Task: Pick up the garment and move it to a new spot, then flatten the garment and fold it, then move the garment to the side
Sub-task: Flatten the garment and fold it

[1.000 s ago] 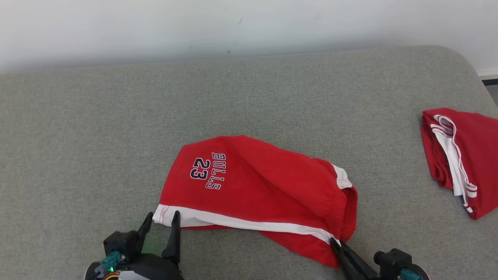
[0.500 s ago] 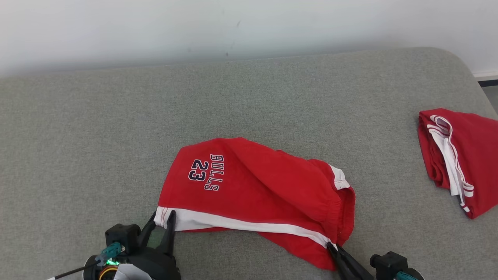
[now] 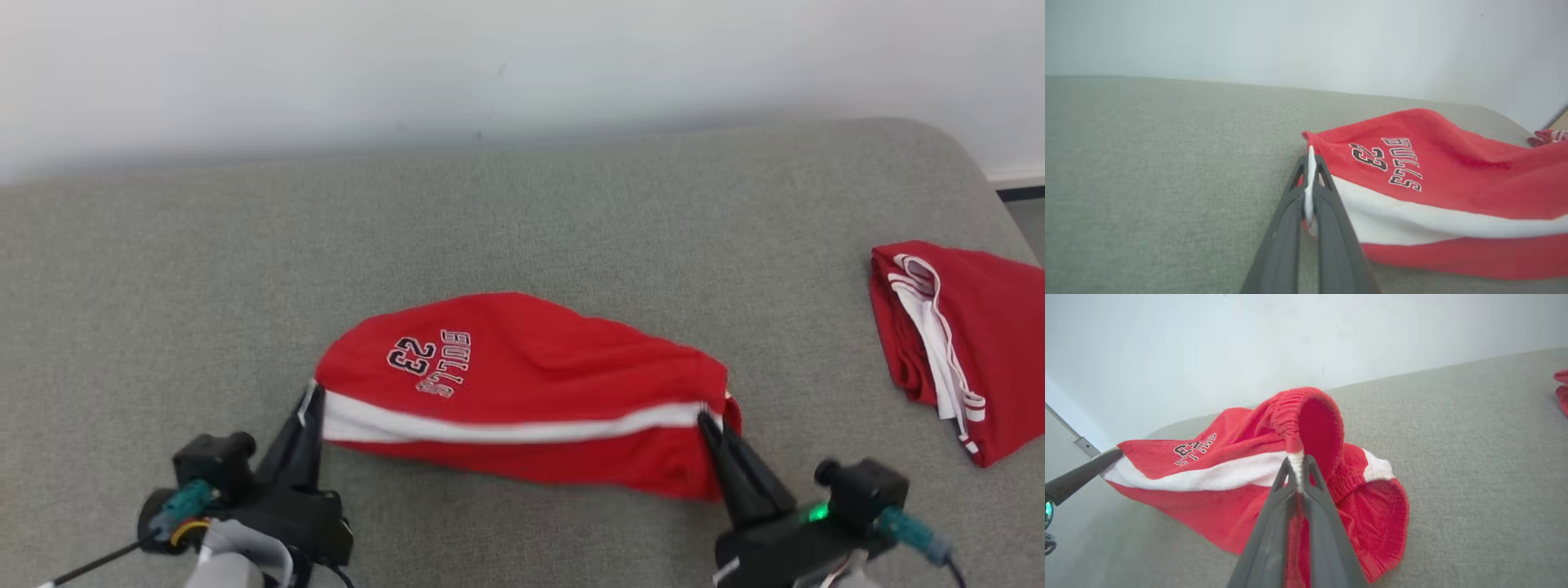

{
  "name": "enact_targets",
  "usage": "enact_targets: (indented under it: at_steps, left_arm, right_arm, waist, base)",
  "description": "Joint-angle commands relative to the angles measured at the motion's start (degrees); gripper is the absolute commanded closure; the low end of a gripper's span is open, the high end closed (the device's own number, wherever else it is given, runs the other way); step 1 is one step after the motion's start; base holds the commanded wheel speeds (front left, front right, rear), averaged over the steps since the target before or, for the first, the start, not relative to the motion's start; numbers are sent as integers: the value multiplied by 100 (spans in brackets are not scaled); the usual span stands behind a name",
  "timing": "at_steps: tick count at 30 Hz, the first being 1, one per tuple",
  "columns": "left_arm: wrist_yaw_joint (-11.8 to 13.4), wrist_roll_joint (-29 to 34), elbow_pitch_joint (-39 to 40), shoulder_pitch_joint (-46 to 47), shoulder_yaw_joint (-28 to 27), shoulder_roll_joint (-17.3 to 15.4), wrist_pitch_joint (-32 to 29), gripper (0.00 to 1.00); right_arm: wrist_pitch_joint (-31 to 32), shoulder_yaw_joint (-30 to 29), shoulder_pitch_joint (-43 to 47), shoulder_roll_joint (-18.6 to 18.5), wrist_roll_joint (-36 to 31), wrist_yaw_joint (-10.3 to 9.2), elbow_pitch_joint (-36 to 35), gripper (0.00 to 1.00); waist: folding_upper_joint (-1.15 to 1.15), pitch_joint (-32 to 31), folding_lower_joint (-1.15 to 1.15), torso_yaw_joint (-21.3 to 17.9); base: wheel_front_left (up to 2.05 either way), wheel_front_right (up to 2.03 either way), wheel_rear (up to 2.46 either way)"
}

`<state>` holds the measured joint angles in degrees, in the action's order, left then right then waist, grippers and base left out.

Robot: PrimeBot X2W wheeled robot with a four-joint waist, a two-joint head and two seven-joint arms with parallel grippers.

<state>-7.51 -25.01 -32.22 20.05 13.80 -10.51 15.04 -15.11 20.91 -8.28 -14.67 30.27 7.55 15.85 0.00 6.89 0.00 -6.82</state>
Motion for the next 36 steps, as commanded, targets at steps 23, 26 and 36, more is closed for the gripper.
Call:
enact_targets:
  at_steps: [23,26,36]
  left_arm:
    - [262,-9,2051,2147,-291,-1572,-1689,100]
    - [330,81,2001,2401,-192,-1512,-1842,100]
    - [599,952,880,4422,239,-1186,-1239,100]
  right_arm:
    - [613,281,-2961,-1120,1495,-17,-1139,100]
    - [804,373,-3350,-1152,1575,-16,-1005,100]
    - [537,781,-5834,-1160,912,-16,396,100]
  waist:
    - [0,-582,0,339]
    - [0,-84,0,370]
    - [0,1873,0,426]
  base:
    - [0,0,0]
    - [0,0,0]
    - [0,0,0]
